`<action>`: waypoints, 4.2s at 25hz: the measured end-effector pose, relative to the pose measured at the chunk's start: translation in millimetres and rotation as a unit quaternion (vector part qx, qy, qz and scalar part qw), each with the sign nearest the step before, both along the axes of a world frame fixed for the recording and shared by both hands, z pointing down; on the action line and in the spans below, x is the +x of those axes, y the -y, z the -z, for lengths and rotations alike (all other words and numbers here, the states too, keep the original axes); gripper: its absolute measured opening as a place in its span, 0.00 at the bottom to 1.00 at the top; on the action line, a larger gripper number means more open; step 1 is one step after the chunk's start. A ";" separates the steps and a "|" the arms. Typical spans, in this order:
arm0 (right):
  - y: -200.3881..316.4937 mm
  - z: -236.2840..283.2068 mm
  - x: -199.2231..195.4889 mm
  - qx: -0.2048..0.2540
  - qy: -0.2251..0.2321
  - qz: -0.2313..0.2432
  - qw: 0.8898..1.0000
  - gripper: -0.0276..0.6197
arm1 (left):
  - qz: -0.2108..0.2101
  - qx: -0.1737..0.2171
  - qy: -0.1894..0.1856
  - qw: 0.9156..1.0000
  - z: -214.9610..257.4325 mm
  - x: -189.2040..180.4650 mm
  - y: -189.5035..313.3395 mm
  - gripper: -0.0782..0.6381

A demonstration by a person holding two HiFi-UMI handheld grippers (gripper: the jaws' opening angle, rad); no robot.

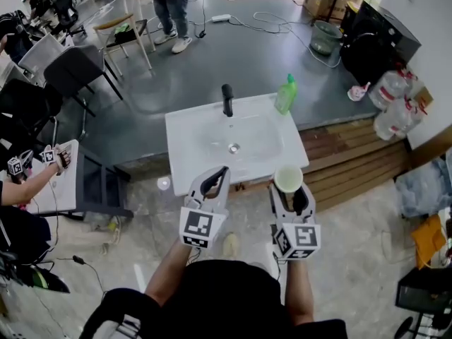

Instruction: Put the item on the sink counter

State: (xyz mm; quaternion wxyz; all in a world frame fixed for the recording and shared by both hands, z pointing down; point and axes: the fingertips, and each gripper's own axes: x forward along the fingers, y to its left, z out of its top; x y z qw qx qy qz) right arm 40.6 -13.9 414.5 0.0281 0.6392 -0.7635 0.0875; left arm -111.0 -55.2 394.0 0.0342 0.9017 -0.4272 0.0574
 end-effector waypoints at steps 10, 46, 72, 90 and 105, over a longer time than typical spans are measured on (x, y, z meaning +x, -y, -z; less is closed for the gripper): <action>15.0 3.2 -8.5 0.002 -0.005 -0.002 1.000 0.45 | 0.002 0.009 -0.003 1.000 2.1 -11.8 14.4 0.11; 78.1 -33.5 120.4 -0.007 0.007 -0.048 0.999 0.45 | -0.033 -0.014 0.010 0.999 -24.4 110.6 89.9 0.11; 171.2 -114.2 186.8 -0.054 0.002 -0.029 0.998 0.45 | -0.051 -0.075 0.028 0.995 -104.1 196.7 172.8 0.11; 232.3 -185.3 195.3 -0.087 -0.003 0.021 0.996 0.45 | -0.028 -0.101 0.043 0.994 -166.5 209.8 221.0 0.11; 252.2 -233.8 197.4 -0.119 0.001 0.047 0.992 0.45 | -0.003 -0.160 0.044 0.986 -212.7 215.4 235.4 0.11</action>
